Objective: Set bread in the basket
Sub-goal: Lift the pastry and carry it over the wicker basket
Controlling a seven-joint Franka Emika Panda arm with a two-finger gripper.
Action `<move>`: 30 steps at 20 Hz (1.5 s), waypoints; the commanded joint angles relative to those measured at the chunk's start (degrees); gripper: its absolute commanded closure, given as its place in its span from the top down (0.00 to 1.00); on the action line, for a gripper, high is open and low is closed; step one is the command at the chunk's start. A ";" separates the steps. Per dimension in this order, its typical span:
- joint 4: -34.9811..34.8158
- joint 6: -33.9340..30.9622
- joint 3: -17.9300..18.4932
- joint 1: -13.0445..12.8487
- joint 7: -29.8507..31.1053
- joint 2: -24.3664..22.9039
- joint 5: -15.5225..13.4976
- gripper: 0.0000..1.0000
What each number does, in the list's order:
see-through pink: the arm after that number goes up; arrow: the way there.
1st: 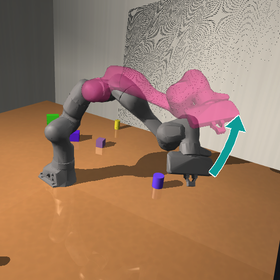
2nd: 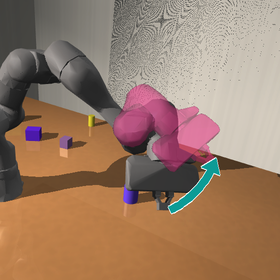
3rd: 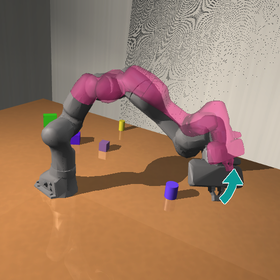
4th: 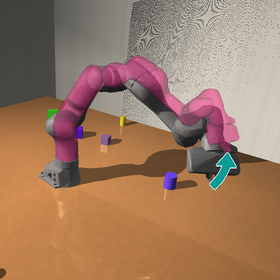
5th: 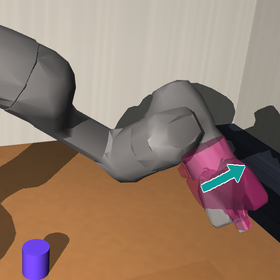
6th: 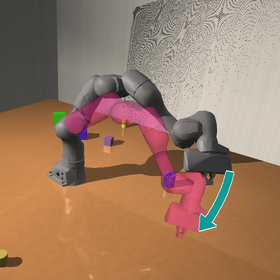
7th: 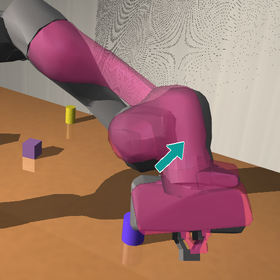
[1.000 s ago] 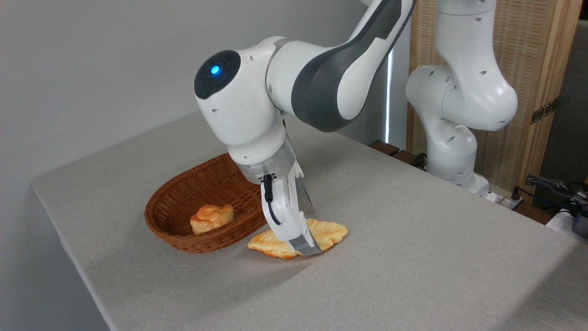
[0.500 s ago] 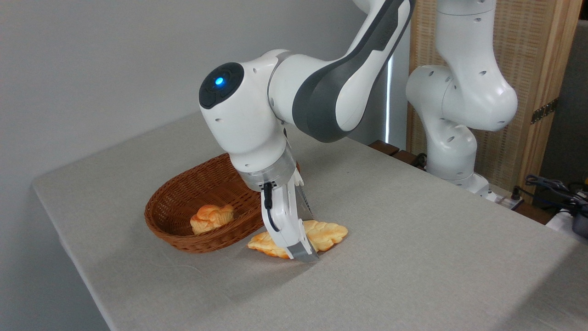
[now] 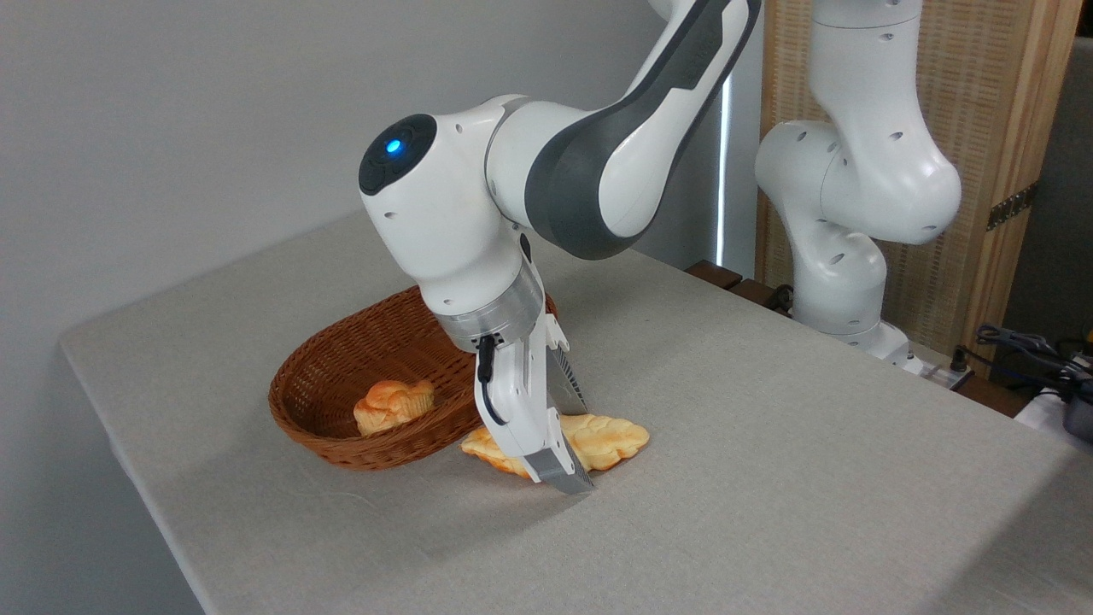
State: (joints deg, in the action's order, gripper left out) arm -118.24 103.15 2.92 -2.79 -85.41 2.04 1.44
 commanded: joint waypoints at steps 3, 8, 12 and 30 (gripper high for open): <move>-0.94 1.17 0.33 -0.11 -0.64 -0.99 1.19 0.29; -0.06 0.03 0.95 -0.02 -0.64 -2.30 1.28 0.29; 4.32 -7.08 5.16 0.42 -0.99 -4.94 1.19 0.32; 12.51 -9.99 -12.40 -0.11 6.91 -3.63 -4.69 1.00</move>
State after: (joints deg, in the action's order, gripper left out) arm -106.64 93.79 -7.89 -3.17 -80.40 -2.60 -2.35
